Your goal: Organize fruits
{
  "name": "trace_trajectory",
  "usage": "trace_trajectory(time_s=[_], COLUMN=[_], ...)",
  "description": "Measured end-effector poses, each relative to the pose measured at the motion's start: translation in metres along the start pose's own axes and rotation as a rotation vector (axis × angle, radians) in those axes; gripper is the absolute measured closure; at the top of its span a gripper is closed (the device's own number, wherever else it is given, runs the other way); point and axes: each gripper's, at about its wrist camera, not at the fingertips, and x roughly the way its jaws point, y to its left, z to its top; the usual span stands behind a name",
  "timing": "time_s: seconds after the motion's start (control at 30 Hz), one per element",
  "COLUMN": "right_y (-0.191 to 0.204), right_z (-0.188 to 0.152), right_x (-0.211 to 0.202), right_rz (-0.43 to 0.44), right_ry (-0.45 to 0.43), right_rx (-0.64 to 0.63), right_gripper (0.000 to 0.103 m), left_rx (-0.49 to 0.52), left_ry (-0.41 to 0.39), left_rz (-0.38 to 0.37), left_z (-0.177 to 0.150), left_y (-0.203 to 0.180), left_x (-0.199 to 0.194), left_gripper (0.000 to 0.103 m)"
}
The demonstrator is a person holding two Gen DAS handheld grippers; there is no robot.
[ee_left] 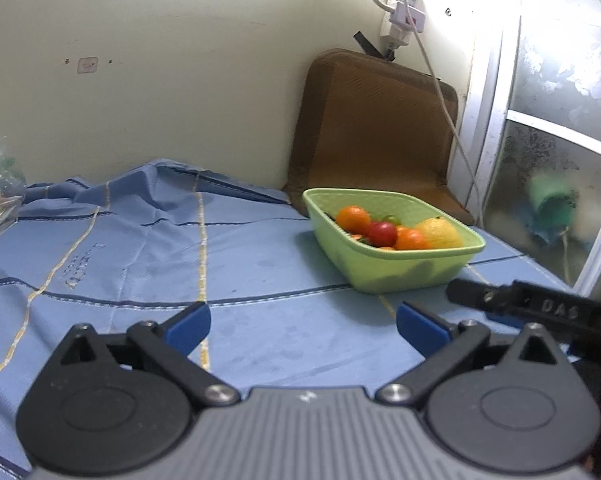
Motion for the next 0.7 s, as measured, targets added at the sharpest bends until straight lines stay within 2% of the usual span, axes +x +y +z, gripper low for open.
trace_trajectory(time_s=[0.27,0.53,0.7], right_y=[0.002,-0.004,-0.002], right_z=[0.0,0.002,0.001], right_x=[0.001,0.003,0.004], right_rz=[-0.01,-0.01,-0.013], right_ry=[-0.011,0.004,0.009], right_rx=[-0.014,0.025,0.016], right_gripper=[0.026,0.026,0.026], left_rx=[0.0,0.082,0.062], left_ry=[-0.032,-0.066,-0.06], left_rz=[0.005,-0.003,-0.015], left_z=[-0.007,-0.011,-0.01], left_y=[0.003,-0.01,-0.006], left_x=[0.002,-0.003,-0.003], left_gripper=[0.0,0.0,0.0])
